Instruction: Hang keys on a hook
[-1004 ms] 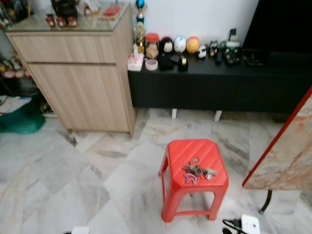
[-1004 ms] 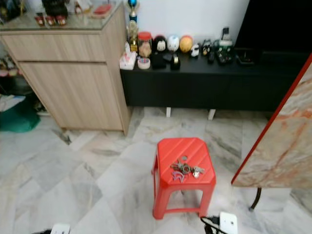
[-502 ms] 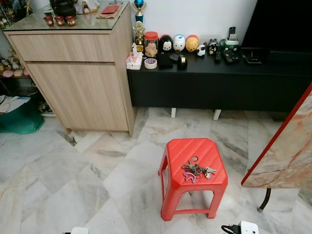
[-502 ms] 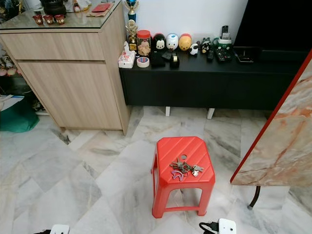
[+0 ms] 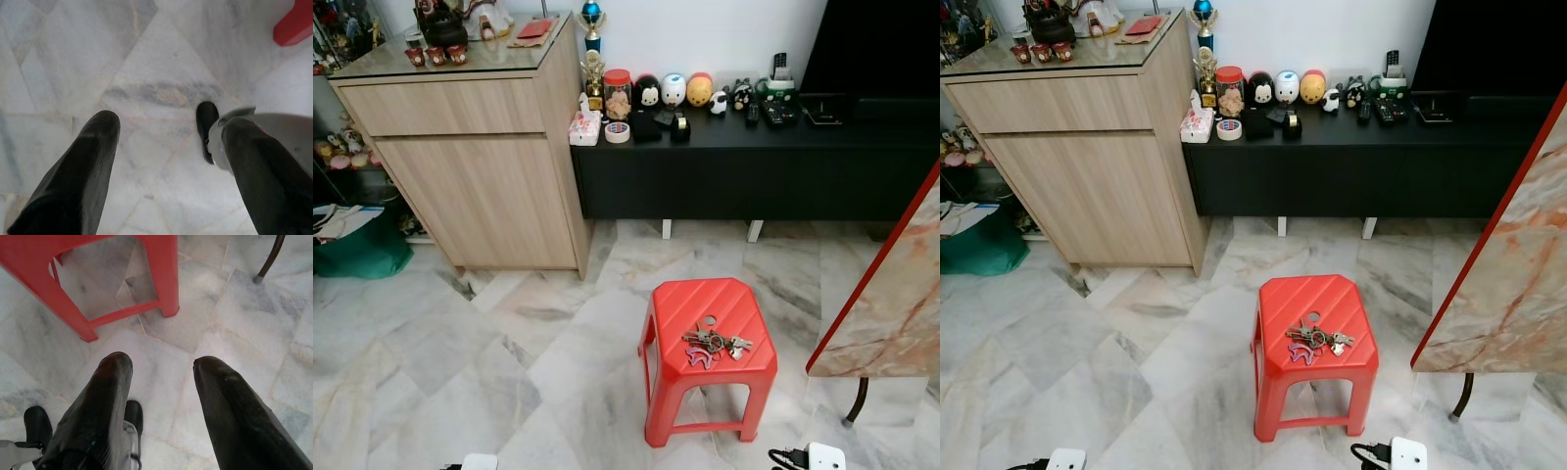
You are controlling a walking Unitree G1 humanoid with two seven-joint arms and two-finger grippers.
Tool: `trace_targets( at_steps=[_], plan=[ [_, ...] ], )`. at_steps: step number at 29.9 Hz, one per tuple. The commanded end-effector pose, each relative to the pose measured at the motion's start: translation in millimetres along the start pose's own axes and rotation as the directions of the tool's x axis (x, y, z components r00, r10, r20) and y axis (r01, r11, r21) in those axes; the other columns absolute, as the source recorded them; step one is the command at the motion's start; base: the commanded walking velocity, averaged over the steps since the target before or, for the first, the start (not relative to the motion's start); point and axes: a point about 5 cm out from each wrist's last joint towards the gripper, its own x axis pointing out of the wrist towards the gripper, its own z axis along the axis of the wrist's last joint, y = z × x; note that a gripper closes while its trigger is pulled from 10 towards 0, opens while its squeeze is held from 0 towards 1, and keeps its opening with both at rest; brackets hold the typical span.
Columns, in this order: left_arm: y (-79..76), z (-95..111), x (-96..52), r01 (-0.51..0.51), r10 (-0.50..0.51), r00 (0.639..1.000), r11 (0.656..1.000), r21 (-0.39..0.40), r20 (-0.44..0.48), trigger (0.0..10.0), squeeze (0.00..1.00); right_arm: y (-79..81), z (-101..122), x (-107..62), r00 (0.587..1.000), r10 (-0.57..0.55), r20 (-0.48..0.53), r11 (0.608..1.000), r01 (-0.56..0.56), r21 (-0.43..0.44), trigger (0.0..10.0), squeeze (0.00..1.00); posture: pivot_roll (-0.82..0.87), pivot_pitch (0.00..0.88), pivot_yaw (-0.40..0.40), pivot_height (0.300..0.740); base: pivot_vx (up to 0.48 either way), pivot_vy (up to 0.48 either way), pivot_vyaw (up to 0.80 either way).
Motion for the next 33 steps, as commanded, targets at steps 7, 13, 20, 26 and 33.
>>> trace_targets(
  at_steps=[7,13,20,26,33],
  plan=[
    [2.9,-3.7,-0.7,-0.012,0.012,1.000,1.000,0.001,-0.024,10.0,0.00,3.7,0.0,0.7,1.000,0.019,-0.006,1.000,-0.019,-0.002,10.0,0.00,0.02,0.000,-0.006,0.740,0.103,0.000,0.00],
    [2.0,-4.7,-1.2,-0.027,0.027,1.000,0.999,-0.028,-0.016,10.0,0.00,1.2,-0.6,0.4,0.999,0.026,-0.023,0.999,-0.026,-0.032,10.0,0.00,0.05,0.020,-0.031,0.740,0.242,0.000,0.00],
    [2.0,-7.0,-1.8,-0.027,0.027,0.999,0.999,-0.027,-0.022,10.0,0.00,0.2,-2.0,-0.4,0.999,0.034,-0.023,0.999,-0.035,-0.037,10.0,0.00,0.04,0.017,-0.026,0.740,0.253,0.000,0.00],
    [1.7,-8.2,-2.4,-0.021,0.021,1.000,1.000,-0.021,-0.019,10.0,0.00,-0.9,-3.4,-1.4,0.999,0.035,-0.017,0.999,-0.036,-0.026,10.0,0.00,0.03,0.040,-0.023,0.740,0.254,0.000,0.00],
    [2.3,-8.7,-2.8,-0.021,0.021,1.000,1.000,-0.019,-0.015,10.0,0.00,-1.2,-4.3,-1.6,0.999,0.038,-0.026,0.998,-0.040,-0.052,10.0,0.00,0.03,0.043,-0.024,0.740,0.253,0.000,0.00]
  ],
)
